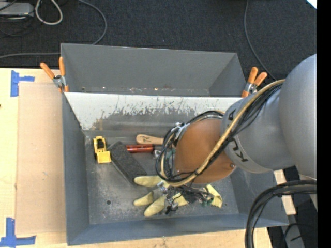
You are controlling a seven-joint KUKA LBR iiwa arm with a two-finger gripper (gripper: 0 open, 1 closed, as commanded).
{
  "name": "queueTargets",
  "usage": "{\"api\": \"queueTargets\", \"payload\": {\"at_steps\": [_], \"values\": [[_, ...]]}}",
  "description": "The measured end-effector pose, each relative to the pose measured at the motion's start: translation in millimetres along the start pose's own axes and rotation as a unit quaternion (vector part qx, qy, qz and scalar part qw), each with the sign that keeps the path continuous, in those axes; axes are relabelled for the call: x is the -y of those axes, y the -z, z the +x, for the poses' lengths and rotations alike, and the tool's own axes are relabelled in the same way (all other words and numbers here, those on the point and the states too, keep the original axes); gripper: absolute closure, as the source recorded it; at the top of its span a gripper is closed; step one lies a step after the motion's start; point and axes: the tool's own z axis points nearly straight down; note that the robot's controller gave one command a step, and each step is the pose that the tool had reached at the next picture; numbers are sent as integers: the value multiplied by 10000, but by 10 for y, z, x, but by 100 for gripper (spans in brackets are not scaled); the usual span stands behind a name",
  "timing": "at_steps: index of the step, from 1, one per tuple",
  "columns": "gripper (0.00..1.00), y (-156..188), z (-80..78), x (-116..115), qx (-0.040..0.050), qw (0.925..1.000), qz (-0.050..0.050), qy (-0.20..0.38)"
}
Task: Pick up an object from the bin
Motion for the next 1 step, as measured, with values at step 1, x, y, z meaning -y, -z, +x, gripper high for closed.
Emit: {"api": "queueTargets", "payload": {"at_steps": [1], "values": [[100,0,0,0,0,10000,0,-2]]}}
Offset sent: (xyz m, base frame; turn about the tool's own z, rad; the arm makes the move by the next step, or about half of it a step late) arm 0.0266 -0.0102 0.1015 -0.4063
